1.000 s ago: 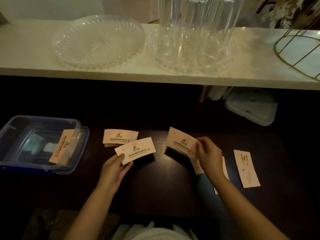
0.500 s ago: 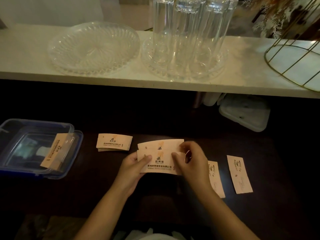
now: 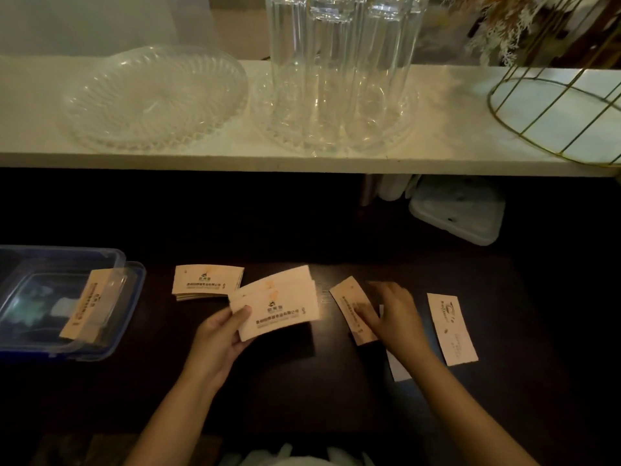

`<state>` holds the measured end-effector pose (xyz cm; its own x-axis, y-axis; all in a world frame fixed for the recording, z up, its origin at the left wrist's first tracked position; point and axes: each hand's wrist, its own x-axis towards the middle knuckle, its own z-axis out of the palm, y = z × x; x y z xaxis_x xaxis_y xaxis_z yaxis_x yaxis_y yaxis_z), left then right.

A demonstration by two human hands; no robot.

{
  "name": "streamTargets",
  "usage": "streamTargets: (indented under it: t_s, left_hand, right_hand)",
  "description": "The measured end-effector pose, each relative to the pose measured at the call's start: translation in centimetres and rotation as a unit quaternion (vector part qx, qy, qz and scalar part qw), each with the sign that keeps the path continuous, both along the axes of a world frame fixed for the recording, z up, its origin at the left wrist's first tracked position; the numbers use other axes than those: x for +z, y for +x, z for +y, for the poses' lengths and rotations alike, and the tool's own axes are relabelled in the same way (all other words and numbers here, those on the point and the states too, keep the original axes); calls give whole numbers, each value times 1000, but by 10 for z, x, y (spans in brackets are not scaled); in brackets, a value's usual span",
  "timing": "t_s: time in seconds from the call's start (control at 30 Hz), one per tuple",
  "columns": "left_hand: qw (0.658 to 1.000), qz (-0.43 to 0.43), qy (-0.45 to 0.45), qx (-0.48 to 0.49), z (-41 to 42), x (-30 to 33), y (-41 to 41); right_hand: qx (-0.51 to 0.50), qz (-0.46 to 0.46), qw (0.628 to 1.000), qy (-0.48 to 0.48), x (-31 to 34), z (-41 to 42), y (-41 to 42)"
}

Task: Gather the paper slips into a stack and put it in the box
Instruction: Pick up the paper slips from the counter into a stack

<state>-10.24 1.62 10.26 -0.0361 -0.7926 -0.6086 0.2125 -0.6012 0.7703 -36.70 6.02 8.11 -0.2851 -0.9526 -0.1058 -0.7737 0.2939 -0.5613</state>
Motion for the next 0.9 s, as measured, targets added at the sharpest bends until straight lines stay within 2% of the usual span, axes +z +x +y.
streamTargets:
  t_s: [0.03, 0.1, 0.2, 0.3, 0.43, 0.57, 0.7, 0.8, 0.87, 0.9]
  left_hand:
    - [1000, -2, 5, 18, 0, -3, 3]
    - [999, -11, 13, 41, 1, -8, 8]
    - [997, -35, 19, 65, 6, -13, 11]
    - [996, -58, 20, 68, 9, -13, 12]
    - [994, -74, 20, 80, 9, -12, 13]
    - [993, -64, 35, 97, 8, -15, 12]
    - [993, -59, 52, 94, 9, -15, 7]
    - [995, -55, 47, 74, 8, -12, 6]
    - [996, -50, 40, 58, 7, -10, 6]
    - [997, -44, 36, 48, 6, -9, 6]
  right_hand:
    - [39, 85, 995, 38, -6, 3, -6]
    - [84, 172, 974, 118, -17, 8, -10]
    - [94, 207, 963, 145, -32, 10, -3]
    - [67, 216, 967, 118, -38, 9, 3]
    - [107, 235, 962, 84, -40, 9, 6]
    - [62, 198, 974, 90, -37, 8, 9]
    - [58, 150, 982, 97, -30, 3, 13]
    - [20, 13, 1000, 15, -15, 0, 14]
    - [68, -61, 995, -48, -4, 1, 16]
    - [120, -58, 989, -66, 0, 2, 18]
